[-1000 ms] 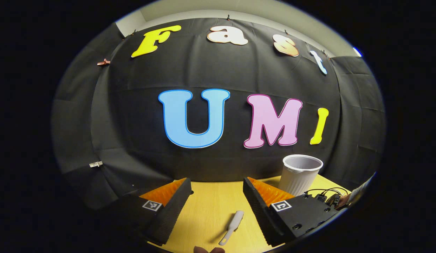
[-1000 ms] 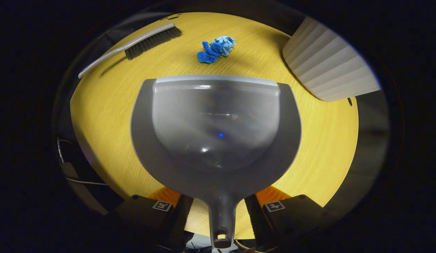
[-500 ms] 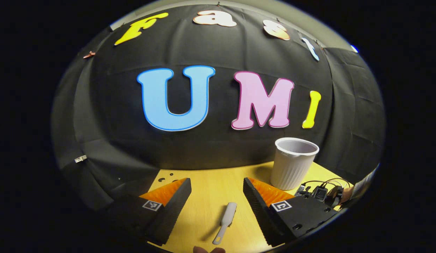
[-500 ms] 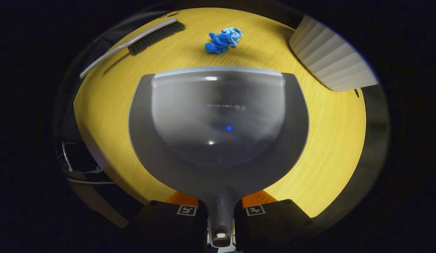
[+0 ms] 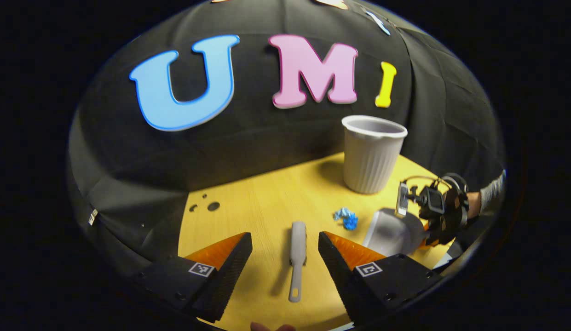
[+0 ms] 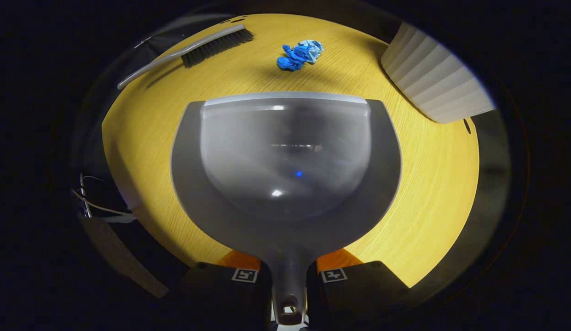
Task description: Pick up the small broom and dustpan from the desktop, sweep the trash into the dustpan with the broom, and then empty the trash into the garbage bin.
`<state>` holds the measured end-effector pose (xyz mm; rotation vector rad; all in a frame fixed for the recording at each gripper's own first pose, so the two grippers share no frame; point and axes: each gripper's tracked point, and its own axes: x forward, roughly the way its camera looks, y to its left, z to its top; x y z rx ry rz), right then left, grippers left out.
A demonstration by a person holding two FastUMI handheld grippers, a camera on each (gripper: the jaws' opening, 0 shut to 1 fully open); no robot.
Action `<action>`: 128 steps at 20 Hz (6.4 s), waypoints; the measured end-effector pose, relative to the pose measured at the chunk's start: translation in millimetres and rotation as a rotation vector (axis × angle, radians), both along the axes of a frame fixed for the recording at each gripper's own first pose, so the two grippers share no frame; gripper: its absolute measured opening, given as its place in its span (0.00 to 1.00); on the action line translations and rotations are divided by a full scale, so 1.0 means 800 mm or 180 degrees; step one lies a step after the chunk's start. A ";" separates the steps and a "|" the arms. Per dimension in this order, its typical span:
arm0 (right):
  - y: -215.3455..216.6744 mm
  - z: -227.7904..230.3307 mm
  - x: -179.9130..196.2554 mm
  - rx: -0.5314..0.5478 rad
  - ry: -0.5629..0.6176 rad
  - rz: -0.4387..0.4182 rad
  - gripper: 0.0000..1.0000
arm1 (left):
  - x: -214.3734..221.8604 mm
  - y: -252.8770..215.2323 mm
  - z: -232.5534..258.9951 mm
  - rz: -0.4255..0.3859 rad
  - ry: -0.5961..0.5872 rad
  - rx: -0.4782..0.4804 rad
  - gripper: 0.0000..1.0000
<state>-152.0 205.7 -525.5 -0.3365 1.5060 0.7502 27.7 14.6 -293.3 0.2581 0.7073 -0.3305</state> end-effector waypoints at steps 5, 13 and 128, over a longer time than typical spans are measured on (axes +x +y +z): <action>0.001 0.001 0.000 0.0025 0.0014 0.0045 0.35 | -0.042 0.028 -0.096 -0.0033 0.0967 0.0307 0.95; 0.002 0.001 -0.001 0.0037 0.0020 0.0058 0.35 | -0.016 0.015 -0.176 -0.0204 0.1797 0.0572 0.95; -0.116 0.062 0.231 -0.1749 -0.1912 0.0517 0.32 | -0.005 -0.112 -0.311 -0.1301 0.2337 0.0955 0.23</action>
